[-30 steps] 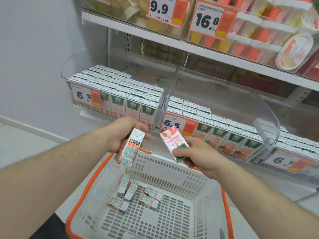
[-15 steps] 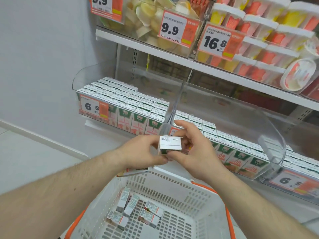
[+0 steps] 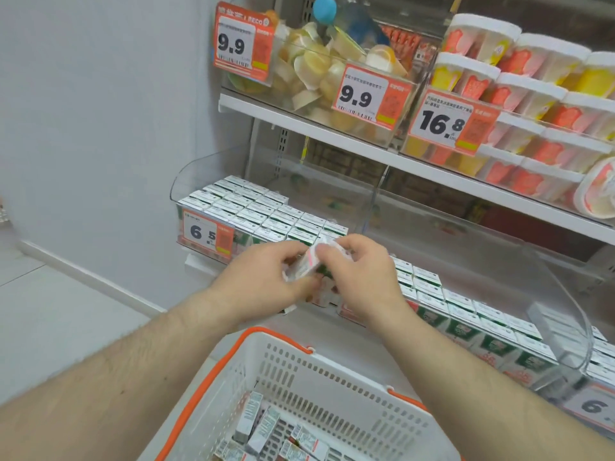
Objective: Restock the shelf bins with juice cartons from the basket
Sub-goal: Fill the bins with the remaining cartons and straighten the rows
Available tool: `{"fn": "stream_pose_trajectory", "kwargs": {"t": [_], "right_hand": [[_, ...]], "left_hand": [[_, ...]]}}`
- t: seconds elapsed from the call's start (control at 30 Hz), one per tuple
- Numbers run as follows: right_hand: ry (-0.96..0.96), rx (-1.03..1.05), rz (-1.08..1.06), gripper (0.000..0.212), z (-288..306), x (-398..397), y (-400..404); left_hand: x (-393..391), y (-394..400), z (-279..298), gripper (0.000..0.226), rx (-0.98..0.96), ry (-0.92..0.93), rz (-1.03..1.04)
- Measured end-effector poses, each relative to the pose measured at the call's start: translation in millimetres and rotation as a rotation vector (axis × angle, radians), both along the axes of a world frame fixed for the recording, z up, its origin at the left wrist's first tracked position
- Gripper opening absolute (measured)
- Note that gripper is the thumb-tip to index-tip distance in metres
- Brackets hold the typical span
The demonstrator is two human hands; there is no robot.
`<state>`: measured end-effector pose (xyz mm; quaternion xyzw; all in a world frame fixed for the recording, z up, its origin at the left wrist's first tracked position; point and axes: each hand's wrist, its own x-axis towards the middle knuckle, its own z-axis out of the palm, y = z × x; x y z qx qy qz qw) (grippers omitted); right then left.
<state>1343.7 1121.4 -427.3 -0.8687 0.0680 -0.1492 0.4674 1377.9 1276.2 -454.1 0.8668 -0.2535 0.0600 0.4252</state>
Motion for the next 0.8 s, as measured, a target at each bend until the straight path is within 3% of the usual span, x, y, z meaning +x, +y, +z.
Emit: {"fn": "stream_pose_trajectory", "kwargs": {"t": [0.13,0.23,0.4,0.53,0.6,0.73,0.8], "right_hand": [[0.193,0.664,-0.085,0.028,10,14,1],[0.244,0.752,-0.037,0.029,12,23,-1],[0.269,0.776,-0.048,0.026,24,60,-4],[0.220,0.667,-0.098,0.024,31,96,-4],[0.171,0.536,-0.107,0.026,33,114,-1],[0.027,-0.028,-0.155,0.037,37,157,-1],[0.030,-0.169,-0.169,0.039,37,179,-3]], "left_hand": [[13,15,6,0.042,-0.100,0.158,0.075],[18,17,6,0.020,-0.215,0.263,0.047],[33,16,7,0.022,-0.301,0.312,0.185],[55,22,0,0.009,-0.370,0.412,0.373],[64,25,-4,0.014,-0.410,0.479,0.418],[73,25,-8,0.021,-0.502,0.633,0.461],[77,23,-8,0.024,-0.528,0.681,0.482]]}}
